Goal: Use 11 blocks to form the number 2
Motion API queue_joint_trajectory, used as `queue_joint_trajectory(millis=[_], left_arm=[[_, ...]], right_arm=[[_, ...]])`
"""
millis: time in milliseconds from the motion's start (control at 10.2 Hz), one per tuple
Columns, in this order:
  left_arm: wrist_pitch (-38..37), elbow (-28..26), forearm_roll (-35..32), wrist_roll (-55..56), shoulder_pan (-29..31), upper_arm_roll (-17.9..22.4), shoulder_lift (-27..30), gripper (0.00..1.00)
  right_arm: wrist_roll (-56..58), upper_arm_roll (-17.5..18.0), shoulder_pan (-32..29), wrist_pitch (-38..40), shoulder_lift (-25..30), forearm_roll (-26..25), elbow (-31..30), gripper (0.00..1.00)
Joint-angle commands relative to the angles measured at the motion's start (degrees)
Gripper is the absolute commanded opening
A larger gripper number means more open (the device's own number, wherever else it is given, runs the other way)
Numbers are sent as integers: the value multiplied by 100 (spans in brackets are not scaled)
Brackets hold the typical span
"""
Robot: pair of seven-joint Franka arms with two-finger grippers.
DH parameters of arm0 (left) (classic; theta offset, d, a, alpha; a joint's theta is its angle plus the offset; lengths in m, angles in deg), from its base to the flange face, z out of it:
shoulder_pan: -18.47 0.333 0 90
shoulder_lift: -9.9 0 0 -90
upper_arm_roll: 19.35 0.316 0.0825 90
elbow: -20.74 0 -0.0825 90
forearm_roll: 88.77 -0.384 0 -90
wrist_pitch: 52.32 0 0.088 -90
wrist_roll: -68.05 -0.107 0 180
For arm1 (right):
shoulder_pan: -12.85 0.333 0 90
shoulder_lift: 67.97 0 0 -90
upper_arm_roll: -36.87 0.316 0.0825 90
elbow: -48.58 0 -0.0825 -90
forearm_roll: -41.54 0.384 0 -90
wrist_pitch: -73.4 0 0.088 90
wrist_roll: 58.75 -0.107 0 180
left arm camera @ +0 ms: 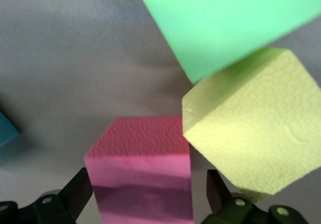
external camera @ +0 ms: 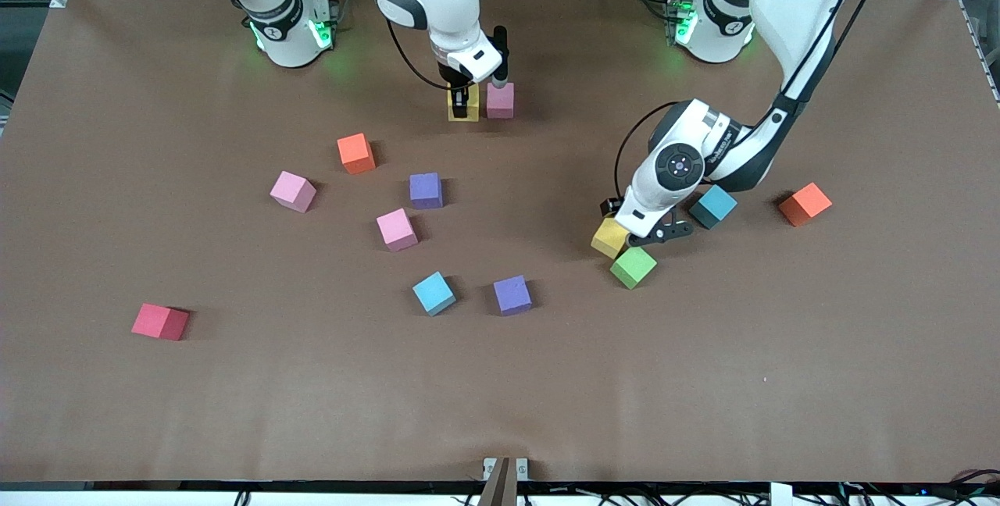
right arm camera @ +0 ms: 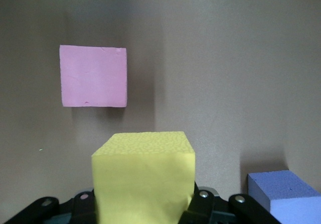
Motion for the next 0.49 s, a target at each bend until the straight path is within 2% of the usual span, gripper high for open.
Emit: queue_joint_trajectory(millis=[0, 394], left_arm=[[8, 277, -323, 114, 40, 53, -238, 100], [-44, 225, -323, 323, -65, 62, -256, 100]], right_arm=[[-61, 33, 11, -613, 56, 269, -379, 24], [-61, 41, 29, -740, 56, 269, -583, 24]])
